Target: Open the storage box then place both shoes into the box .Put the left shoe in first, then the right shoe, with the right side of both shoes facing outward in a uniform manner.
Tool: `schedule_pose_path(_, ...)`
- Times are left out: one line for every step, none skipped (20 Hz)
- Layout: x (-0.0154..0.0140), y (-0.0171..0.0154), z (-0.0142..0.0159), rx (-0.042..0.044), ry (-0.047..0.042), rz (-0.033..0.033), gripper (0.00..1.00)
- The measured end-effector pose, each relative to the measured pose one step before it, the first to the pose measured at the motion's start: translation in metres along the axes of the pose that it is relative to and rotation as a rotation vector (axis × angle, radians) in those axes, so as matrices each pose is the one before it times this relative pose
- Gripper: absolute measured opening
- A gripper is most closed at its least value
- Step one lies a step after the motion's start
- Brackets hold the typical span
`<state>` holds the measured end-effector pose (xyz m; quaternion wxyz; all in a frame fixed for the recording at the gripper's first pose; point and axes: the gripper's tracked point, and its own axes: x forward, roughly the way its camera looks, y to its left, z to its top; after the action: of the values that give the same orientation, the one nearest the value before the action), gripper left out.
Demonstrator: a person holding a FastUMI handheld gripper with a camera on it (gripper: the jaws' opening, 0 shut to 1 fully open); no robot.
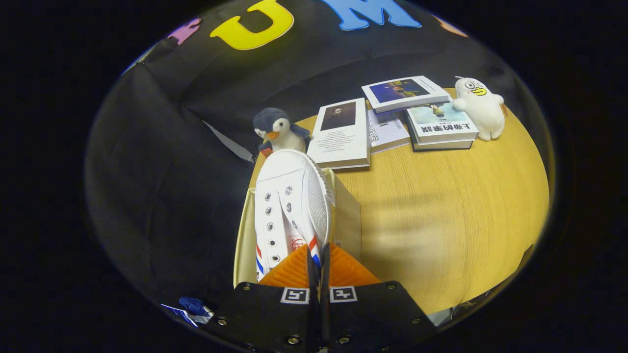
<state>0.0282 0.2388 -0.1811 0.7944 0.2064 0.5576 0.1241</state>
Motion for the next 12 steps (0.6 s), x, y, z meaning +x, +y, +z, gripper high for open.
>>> schedule_pose_path(0.00439,0.00289,-0.00371,-0.00517,0.00587,-0.00415,0.01)
schedule_pose_path(0.00310,0.00304,-0.00474,-0.00299,0.00614,-0.00581,0.01)
schedule_pose_path(0.00331,0.00225,-0.00373,-0.00409,0.00467,-0.00779,0.01)
schedule_pose_path(0.00329,0.00095,-0.00385,-0.00900,0.00327,-0.01082,0.01)
schedule_pose_path(0.00319,-0.00049,-0.00363,-0.01056,0.00364,-0.01522,0.01)
schedule_pose_path(0.00348,0.00020,-0.00367,-0.01258,0.00252,-0.01082,0.02)
schedule_pose_path(0.00052,0.00627,-0.00113,-0.00978,-0.01125,0.01298,0.04)
schedule_pose_path(-0.00146,0.00237,0.00470,0.00295,-0.02967,-0.00380,0.22)
schedule_pose_path(-0.00284,0.00238,0.00619,-0.00574,-0.03738,0.00275,0.41)
schedule_pose_path(-0.00230,0.00309,0.00483,-0.01003,-0.02859,-0.00155,0.73)
schedule_pose_path(-0.01169,-0.00303,0.00491,-0.01838,-0.02182,-0.01534,0.86)
schedule_pose_path(0.00262,-0.00100,0.00269,-0.02082,-0.01994,-0.01750,1.00)
